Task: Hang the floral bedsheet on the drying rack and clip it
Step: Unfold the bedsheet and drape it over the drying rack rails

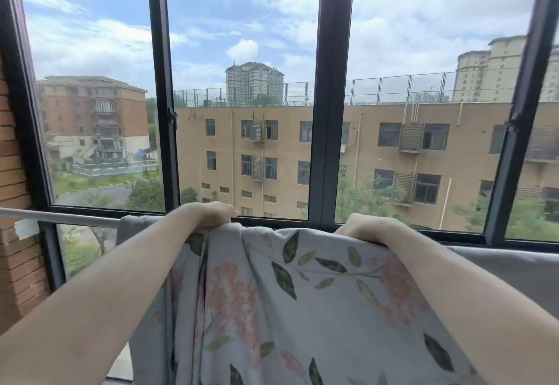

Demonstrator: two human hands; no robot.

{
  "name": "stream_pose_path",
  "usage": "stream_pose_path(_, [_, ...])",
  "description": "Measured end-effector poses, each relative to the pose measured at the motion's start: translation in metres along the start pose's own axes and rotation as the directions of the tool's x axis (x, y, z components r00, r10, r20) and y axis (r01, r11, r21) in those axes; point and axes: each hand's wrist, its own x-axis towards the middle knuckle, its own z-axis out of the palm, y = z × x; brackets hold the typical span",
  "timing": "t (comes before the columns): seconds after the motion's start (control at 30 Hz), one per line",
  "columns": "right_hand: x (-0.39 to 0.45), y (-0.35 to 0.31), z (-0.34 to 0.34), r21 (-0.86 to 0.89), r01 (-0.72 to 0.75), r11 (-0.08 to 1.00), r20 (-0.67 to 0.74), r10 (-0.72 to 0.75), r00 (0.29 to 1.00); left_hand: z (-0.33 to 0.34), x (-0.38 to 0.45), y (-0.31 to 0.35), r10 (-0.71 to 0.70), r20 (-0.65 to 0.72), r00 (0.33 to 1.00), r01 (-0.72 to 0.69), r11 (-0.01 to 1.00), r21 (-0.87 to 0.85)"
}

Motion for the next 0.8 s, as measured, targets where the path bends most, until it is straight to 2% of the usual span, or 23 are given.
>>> stream_pose_path(0.17, [0.01,0.003,0.002,0.005,0.022,1.0,-0.21,-0.021,0.977,0.001,0.009,-0.01,-0.012,-0.033,0.999,0.008,0.995,-0.101])
stream_pose_path(0.33, [0.023,0.013,-0.005,0.106,0.054,0.993,-0.484,0.004,0.875,0.0,0.022,-0.017,0.017,-0.021,1.0,-0.018,0.998,-0.061])
stream_pose_path(0.4, [0.026,0.018,-0.006,0.085,0.017,0.996,-0.457,0.024,0.889,0.002,0.027,-0.014,0.029,-0.026,0.999,-0.029,0.999,-0.013])
stream_pose_path(0.53, [0.032,0.022,0.002,-0.079,-0.074,0.994,-0.233,0.053,0.971,0.006,0.032,-0.011,0.023,-0.014,1.0,-0.022,0.998,0.058])
stream_pose_path(0.57, [0.031,0.02,0.001,-0.064,-0.056,0.996,-0.228,0.04,0.973,0.006,0.034,-0.011,0.023,-0.005,1.0,-0.022,0.998,0.063])
stream_pose_path(0.63, [0.023,0.012,-0.006,-0.001,0.03,1.0,-0.312,-0.029,0.95,0.004,0.035,-0.016,0.005,-0.03,1.0,-0.004,0.999,0.036])
stream_pose_path(0.73, [0.001,-0.021,-0.013,0.065,0.243,0.968,-0.509,-0.177,0.842,0.004,0.033,-0.019,-0.02,-0.063,0.998,0.02,1.0,-0.004])
stream_pose_path(0.8, [-0.016,-0.061,-0.007,0.128,0.406,0.905,-0.531,-0.283,0.799,0.002,0.026,-0.02,-0.044,-0.072,0.996,0.043,0.999,-0.022])
